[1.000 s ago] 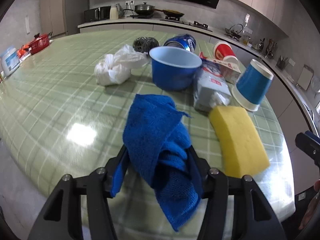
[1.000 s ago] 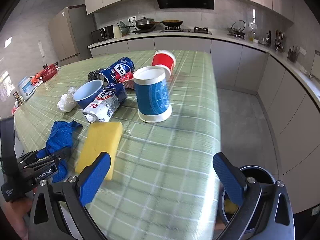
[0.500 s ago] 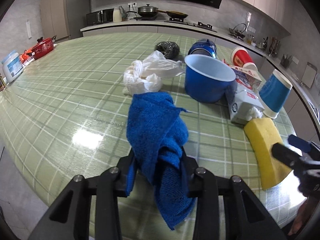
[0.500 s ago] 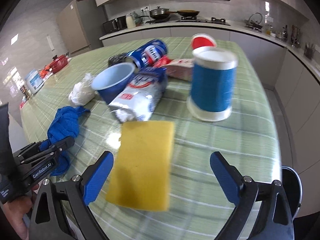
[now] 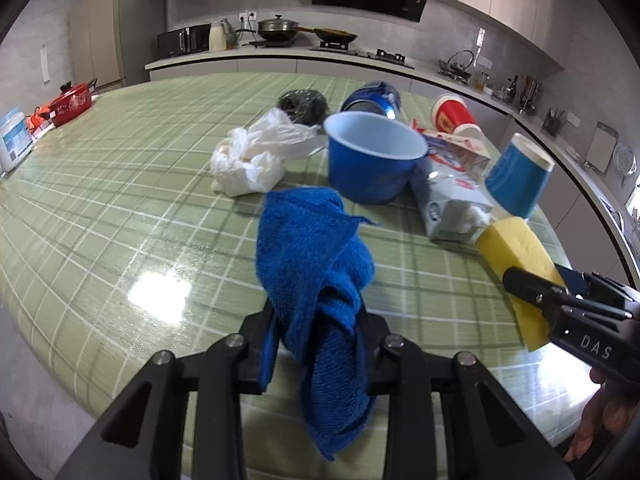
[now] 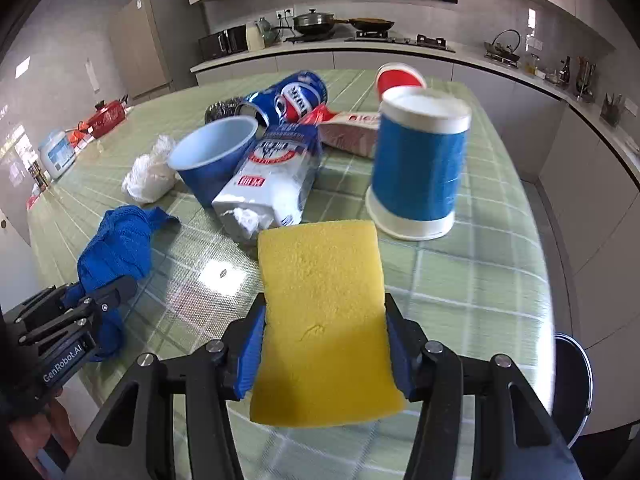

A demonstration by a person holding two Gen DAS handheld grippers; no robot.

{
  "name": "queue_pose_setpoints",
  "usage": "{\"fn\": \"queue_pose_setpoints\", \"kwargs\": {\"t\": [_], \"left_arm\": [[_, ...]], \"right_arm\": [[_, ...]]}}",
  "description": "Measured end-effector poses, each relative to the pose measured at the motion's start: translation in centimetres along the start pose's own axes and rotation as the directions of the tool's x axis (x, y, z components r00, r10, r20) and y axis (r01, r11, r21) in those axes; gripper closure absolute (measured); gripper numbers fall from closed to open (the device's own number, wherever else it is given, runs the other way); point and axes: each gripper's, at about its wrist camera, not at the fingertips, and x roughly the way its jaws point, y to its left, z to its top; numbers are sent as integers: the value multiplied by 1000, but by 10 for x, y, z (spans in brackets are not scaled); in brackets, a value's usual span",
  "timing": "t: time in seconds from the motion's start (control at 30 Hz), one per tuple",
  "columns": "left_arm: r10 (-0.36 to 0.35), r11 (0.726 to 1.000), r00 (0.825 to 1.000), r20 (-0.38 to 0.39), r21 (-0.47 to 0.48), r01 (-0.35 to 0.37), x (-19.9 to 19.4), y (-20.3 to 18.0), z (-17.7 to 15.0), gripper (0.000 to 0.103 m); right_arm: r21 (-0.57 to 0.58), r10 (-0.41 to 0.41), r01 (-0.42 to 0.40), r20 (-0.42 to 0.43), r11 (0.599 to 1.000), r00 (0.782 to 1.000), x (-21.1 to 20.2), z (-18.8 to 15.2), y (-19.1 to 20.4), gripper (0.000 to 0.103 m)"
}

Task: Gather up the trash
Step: 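Grasp the yellow sponge with the right tool while the left tool grasps the blue cloth, then carry the yellow sponge and blue cloth over the black bin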

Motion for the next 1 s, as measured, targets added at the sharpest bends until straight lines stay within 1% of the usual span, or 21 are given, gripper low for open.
{"fn": "queue_pose_setpoints", "kwargs": {"t": [0.23,0.4,0.7,1.0], "left_arm": [[-21,1000,1000,22,17,20,-18,-25,0,71],[-46,998,998,34,41,45,-28,-49,-1,71],[-106,989,993,47,106,101,-40,-108,-1,71],[-165,973,985,44,171,155,-50,-168,-13,71]], "right_arm": [[21,-5,5,29,1000,1000,-24,-2,-16,47],[44,-27,25,53,999,998,-48,-7,-37,47],[112,-94,84,87,990,992,-92,-24,-95,47],[178,-155,137,95,974,983,-130,-50,-153,47]]}}
